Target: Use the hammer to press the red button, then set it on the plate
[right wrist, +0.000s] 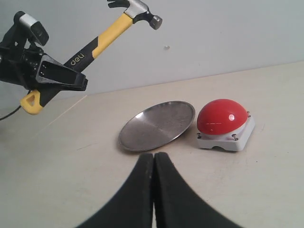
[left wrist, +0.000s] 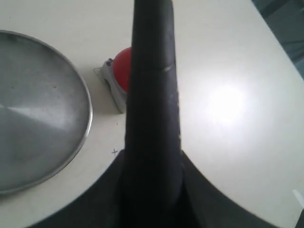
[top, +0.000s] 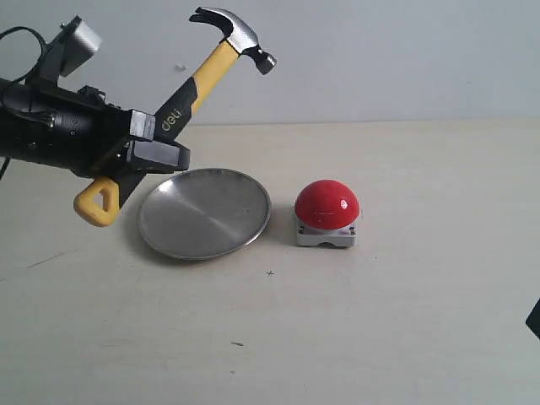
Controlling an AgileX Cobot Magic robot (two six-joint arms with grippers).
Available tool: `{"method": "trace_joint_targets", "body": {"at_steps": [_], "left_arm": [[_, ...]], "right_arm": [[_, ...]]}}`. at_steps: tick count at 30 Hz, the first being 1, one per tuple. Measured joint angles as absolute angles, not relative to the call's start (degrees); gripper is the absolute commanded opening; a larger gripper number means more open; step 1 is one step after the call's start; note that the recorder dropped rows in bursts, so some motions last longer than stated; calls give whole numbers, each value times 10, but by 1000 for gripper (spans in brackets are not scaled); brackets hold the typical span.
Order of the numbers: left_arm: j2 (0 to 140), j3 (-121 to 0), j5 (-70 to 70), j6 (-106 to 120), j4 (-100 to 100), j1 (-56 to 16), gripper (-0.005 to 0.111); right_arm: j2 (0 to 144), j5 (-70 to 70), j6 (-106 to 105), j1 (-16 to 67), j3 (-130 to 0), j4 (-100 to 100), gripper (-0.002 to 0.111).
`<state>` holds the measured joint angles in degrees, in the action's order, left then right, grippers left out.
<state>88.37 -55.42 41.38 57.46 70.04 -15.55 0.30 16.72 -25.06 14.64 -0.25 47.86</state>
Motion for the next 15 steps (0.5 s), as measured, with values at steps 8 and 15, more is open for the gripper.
{"method": "trace_joint_targets", "body": {"at_steps": [8, 15], "left_arm": [[975, -508, 415, 764, 940, -126, 0], [1050, -507, 397, 794, 972, -126, 0]], "right_arm": [[3, 167, -251, 146, -3, 479, 0], [3, 168, -251, 146, -3, 479, 0]]}}
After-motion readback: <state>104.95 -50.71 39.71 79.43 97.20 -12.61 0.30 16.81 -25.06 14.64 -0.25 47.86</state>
